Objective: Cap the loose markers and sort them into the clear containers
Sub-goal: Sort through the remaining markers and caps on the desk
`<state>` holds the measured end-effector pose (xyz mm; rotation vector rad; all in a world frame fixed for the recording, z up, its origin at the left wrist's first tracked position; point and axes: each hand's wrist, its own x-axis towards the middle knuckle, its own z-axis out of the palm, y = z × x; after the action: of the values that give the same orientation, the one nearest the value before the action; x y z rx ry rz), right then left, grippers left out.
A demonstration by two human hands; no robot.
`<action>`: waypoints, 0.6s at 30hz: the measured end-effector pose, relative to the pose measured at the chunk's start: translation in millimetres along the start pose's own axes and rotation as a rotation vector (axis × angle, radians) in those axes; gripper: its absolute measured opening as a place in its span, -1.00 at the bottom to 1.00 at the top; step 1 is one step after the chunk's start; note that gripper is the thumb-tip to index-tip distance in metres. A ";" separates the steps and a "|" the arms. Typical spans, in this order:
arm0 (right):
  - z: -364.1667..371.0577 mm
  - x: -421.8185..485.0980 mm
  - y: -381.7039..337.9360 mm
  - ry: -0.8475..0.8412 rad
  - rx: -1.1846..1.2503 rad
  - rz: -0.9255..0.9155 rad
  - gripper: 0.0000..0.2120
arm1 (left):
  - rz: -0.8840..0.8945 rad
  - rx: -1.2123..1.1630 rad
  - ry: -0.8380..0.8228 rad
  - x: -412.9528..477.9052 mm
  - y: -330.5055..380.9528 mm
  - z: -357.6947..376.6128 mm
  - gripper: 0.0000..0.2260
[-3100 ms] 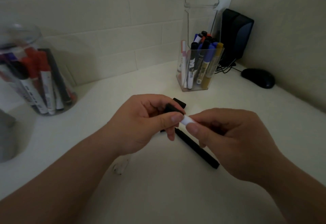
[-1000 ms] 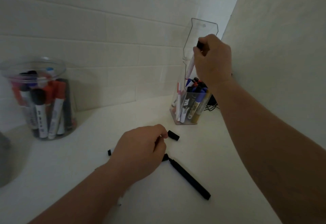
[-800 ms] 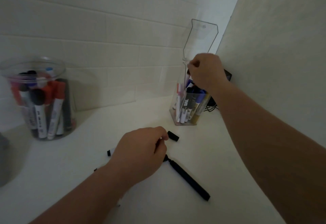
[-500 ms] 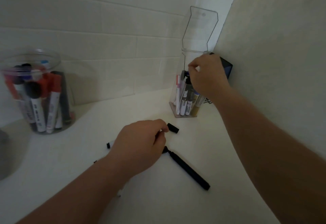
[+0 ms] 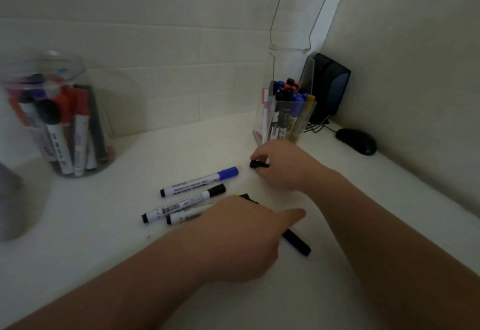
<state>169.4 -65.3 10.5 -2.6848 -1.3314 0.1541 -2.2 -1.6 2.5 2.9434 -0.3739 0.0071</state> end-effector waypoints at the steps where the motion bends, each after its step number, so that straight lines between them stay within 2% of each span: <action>1: -0.1 -2.1 2.6 -0.003 0.021 0.027 -0.71 | 0.007 0.011 -0.034 -0.6 3.2 1.1 -0.47; 6: -6.1 -32.8 18.0 0.008 0.240 0.172 -0.58 | -0.005 0.087 -0.129 1.4 8.9 2.7 -0.47; 9: -9.0 -51.0 20.6 0.005 0.574 0.282 -0.73 | -0.024 0.083 -0.091 4.4 11.9 3.9 -0.55; 12: -9.5 -67.3 22.0 0.042 0.861 0.338 -0.85 | -0.118 0.043 -0.071 5.9 11.0 8.0 -0.67; 15: -5.2 -75.4 27.2 0.213 1.027 0.389 -0.90 | -0.264 -0.054 -0.094 11.0 6.1 14.1 -0.88; 18: -2.4 -73.7 40.8 0.461 1.001 0.455 -0.91 | -0.422 -0.141 0.014 12.3 -2.0 15.5 -0.93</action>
<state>157.2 -148.7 8.0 -1.9091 -0.3190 0.1698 10.0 -5.4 -12.8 2.8187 0.2427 -0.0516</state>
